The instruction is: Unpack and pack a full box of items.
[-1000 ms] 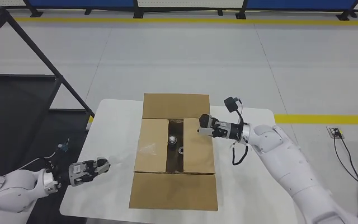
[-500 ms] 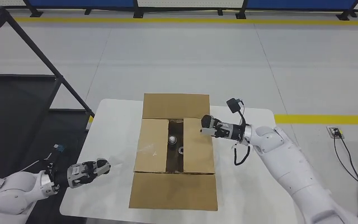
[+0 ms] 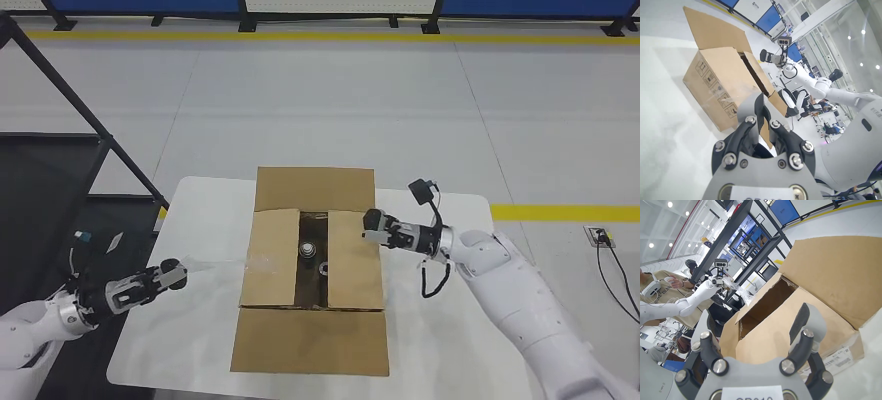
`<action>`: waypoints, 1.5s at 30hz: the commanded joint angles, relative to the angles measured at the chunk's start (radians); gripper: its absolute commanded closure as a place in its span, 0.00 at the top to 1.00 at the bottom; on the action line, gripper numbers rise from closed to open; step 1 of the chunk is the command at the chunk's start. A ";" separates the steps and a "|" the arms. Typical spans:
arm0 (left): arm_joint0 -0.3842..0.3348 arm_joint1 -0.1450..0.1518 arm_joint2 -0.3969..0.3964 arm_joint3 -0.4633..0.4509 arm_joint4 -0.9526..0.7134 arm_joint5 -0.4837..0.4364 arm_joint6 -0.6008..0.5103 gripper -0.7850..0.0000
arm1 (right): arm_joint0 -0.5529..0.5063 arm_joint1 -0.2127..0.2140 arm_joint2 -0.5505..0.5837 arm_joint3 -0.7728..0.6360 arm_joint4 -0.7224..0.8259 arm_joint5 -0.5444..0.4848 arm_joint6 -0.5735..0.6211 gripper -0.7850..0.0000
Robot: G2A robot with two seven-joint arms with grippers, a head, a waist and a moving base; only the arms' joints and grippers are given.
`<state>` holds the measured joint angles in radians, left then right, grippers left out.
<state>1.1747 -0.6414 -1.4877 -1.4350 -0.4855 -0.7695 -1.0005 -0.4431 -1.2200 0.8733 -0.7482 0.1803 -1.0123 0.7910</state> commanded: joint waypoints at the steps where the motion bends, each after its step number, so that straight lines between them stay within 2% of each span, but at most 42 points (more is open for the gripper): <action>1: 0.000 0.000 0.000 0.001 0.000 0.000 0.000 0.00 | -0.003 0.001 0.004 0.000 0.002 0.000 0.002 1.00; 4: 0.000 0.000 0.000 0.001 0.000 0.000 0.000 0.00 | -0.008 0.003 0.009 0.000 0.003 0.000 0.005 1.00; 5: 0.000 0.000 0.000 0.001 0.000 0.000 0.000 0.04 | -0.009 0.004 0.010 0.001 0.003 0.000 0.007 1.00; 7: 0.000 0.000 0.000 0.001 0.000 0.000 0.000 0.00 | -0.011 0.005 0.014 0.000 0.007 0.000 0.011 1.00; 11: 0.001 -0.001 0.000 0.000 0.000 0.005 0.005 0.00 | -0.013 0.006 0.009 -0.015 -0.012 0.000 0.017 1.00; 14: 0.009 -0.004 0.005 -0.021 -0.015 0.064 0.029 0.00 | -0.012 0.004 0.004 -0.022 -0.027 0.000 0.010 1.00; 15: 0.007 -0.004 0.003 -0.023 -0.008 0.078 0.032 0.04 | -0.011 0.004 0.003 -0.023 -0.030 0.000 0.009 1.00; 16: 0.008 -0.005 0.004 -0.025 -0.002 0.090 0.029 0.14 | -0.010 0.003 0.003 -0.023 -0.032 0.000 0.006 1.00; 17: 0.008 -0.005 0.004 -0.026 -0.002 0.102 0.027 0.35 | -0.009 0.002 0.002 -0.022 -0.033 0.000 0.004 1.00; 18: 0.008 -0.006 0.004 -0.024 -0.002 0.115 0.023 0.51 | -0.008 0.002 0.001 -0.020 -0.033 0.000 0.004 1.00; 19: 0.007 -0.006 0.003 -0.021 0.002 0.123 0.018 0.91 | -0.006 0.002 0.001 -0.018 -0.033 0.000 0.004 1.00; 20: 0.006 -0.006 0.000 -0.017 0.007 0.129 0.019 1.00 | -0.004 0.001 0.000 -0.016 -0.032 0.000 0.005 1.00; 32: 0.018 -0.006 -0.047 0.034 -0.067 0.143 -0.060 1.00 | 0.011 -0.006 -0.009 0.004 -0.013 0.000 0.017 1.00; 40: 0.028 -0.005 -0.074 0.035 -0.073 0.149 -0.104 1.00 | 0.018 -0.011 -0.017 0.007 -0.013 0.000 0.017 1.00; 45: 0.026 -0.009 -0.065 0.028 -0.056 0.154 -0.111 1.00 | 0.014 -0.021 -0.062 -0.058 0.027 0.042 0.058 1.00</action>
<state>1.2025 -0.6498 -1.5557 -1.4066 -0.5460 -0.6171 -1.1110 -0.4298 -1.2396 0.8225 -0.7905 0.1938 -0.9866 0.8335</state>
